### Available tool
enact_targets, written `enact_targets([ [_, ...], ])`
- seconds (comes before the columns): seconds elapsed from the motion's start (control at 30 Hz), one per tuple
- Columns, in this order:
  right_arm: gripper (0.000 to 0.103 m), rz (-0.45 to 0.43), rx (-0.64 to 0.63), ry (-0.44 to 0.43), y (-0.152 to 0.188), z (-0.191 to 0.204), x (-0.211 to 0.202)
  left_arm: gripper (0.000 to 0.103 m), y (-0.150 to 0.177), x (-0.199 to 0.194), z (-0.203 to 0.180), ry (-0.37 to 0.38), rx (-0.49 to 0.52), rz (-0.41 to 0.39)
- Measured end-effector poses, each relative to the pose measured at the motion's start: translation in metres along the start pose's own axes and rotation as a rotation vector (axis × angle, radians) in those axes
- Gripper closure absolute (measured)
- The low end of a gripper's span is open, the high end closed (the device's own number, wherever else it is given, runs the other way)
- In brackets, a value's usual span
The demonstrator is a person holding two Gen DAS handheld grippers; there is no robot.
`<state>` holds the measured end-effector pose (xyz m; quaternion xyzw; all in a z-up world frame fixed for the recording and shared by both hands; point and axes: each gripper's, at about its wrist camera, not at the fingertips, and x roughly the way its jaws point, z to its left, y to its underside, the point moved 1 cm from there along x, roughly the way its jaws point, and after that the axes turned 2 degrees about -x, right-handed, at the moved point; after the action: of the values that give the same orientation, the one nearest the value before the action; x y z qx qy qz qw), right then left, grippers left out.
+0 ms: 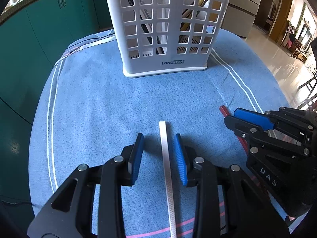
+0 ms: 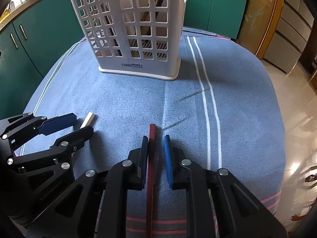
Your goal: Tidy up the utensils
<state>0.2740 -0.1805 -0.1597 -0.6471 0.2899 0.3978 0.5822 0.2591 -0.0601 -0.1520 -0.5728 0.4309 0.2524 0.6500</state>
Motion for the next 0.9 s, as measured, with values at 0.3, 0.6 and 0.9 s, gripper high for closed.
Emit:
enact_targets([
  [0.3, 0.096, -0.021, 0.005, -0.065, 0.005, -0.001, -0.014, 0.097, -0.002, -0.007, 0.01, 0.028, -0.047, -0.033],
  [0.6, 0.096, -0.263, 0.04, -0.108, -0.005, -0.02, -0.128, 0.097, -0.026, -0.113, 0.036, 0.091, -0.097, -0.273],
  [0.9, 0.096, -0.511, 0.002, -0.114, -0.024, -0.018, -0.232, 0.097, -0.05, -0.222, 0.051, 0.14, -0.107, -0.539],
])
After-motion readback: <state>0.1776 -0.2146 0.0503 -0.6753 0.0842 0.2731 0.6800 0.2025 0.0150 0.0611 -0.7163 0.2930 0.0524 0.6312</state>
